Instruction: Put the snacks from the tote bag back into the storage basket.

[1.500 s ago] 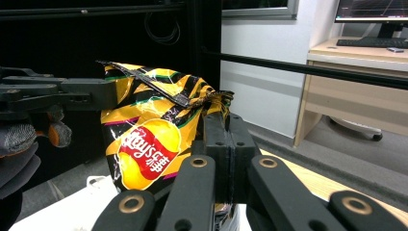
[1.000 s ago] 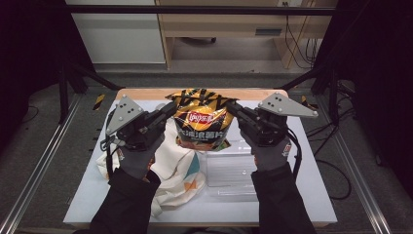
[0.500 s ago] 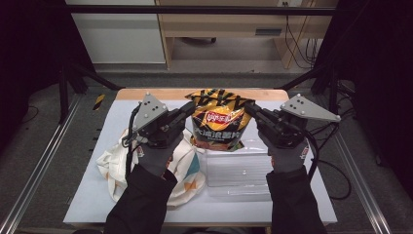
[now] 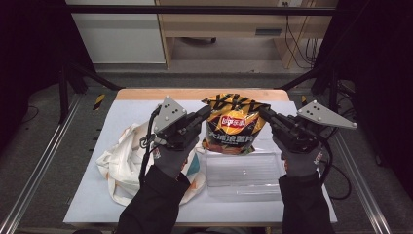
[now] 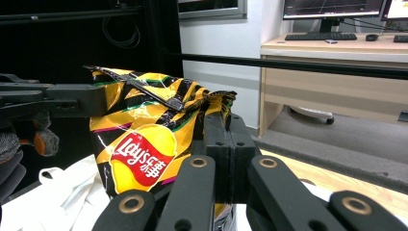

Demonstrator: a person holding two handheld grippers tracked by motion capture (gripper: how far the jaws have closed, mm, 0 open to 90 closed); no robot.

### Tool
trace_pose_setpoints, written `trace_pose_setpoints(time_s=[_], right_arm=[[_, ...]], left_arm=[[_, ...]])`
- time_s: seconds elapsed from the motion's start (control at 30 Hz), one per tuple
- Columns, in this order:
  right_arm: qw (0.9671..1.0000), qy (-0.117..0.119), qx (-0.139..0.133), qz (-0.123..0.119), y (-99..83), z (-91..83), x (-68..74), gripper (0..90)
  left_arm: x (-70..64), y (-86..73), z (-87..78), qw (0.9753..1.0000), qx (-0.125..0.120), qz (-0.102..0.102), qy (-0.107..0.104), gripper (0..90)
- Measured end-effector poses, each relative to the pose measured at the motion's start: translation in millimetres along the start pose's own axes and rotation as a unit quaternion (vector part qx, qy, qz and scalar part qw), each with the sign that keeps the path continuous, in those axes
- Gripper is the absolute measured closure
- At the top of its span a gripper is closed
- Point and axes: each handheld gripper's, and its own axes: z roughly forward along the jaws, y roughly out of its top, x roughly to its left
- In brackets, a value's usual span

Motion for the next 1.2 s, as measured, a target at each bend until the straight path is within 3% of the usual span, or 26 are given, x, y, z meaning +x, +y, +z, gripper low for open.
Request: trace_pose_setpoints(time_s=[0.63,1.2], right_arm=[[0.9997,-0.012,0.019,0.010,-24.7,-1.7,-12.1,90.0],[0.9983,-0.017,0.053,0.017,-50.3,7.2,-16.4,90.0]], left_arm=[[-7.1,-28.1,14.5,0.9997,0.023,-0.006,-0.010,89.8],[-2.6,-57.1,22.8,0.9986,0.046,-0.024,-0.013,89.8]])
